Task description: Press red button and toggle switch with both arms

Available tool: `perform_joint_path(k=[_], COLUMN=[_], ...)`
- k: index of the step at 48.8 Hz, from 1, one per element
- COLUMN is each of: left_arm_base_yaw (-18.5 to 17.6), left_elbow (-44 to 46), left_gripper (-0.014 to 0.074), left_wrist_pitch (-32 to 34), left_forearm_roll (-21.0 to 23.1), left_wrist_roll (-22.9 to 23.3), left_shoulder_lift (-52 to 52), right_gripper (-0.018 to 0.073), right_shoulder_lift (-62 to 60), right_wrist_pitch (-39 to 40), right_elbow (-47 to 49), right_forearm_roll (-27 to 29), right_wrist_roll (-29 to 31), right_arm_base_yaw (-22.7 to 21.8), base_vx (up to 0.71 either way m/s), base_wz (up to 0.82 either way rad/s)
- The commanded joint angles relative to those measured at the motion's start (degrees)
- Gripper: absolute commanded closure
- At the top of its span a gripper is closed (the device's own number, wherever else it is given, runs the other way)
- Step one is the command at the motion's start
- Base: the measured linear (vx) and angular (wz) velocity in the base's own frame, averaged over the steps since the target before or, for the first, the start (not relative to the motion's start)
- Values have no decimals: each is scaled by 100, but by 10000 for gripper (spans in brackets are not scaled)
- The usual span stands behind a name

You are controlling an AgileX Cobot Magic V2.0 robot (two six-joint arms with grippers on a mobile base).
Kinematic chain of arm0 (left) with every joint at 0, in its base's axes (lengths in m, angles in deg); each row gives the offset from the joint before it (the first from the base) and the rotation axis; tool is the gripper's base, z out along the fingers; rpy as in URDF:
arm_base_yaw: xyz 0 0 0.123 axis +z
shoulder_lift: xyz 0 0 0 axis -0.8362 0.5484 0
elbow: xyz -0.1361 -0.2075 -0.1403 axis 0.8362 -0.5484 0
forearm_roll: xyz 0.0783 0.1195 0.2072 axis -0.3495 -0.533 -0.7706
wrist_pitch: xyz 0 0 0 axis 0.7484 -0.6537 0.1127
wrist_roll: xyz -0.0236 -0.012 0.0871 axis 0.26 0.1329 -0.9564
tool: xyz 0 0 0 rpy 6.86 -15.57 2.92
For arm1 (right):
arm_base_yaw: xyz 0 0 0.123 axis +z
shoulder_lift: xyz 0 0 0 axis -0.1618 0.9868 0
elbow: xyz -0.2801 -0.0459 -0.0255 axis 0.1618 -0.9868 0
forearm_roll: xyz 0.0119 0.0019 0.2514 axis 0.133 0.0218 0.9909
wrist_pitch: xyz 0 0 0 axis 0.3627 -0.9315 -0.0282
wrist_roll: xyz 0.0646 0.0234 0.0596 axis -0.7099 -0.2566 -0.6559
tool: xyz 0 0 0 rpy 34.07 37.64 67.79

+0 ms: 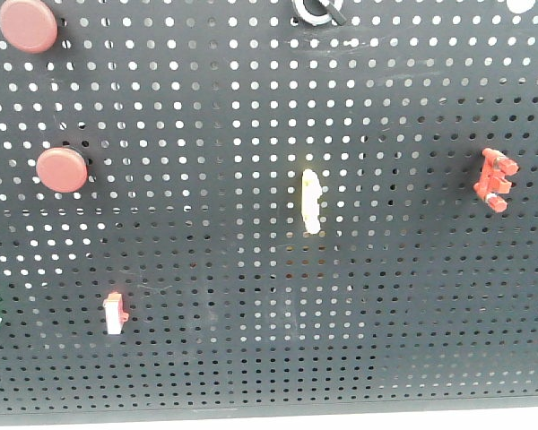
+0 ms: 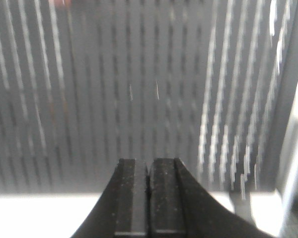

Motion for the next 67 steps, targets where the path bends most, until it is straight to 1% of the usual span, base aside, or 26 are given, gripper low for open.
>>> perform_joint_path(k=[1,6,8,20,67], left_arm_base_yaw=[-9,-9,-9,-9,-9], left_elbow=[-198,-198,-198,-193,-193], left_gripper=[594,594,594,594,594], left_wrist_pitch=[477,477,477,481,481], left_forearm_roll=[55,55,55,55,55], left_wrist_roll=[46,46,46,47,47], left_shoulder_lift=[-82,-82,-82,-90,-90], right_gripper=[559,559,559,559,559], right_shoulder_lift=[-384,-973,-1238,-1169,-1157], right_wrist_pitch=[681,1068,456,577,572], right_elbow=[-416,-1144,-1061,-1081,-1081], right_forearm_roll=[318,754,862,808,822], right_wrist_roll=[335,412,408,399,371], right_arm_base_yaw=[-43,-43,-43,-9,-14], base_vx=[0,0,0,0,0], base_wz=[0,0,0,0,0])
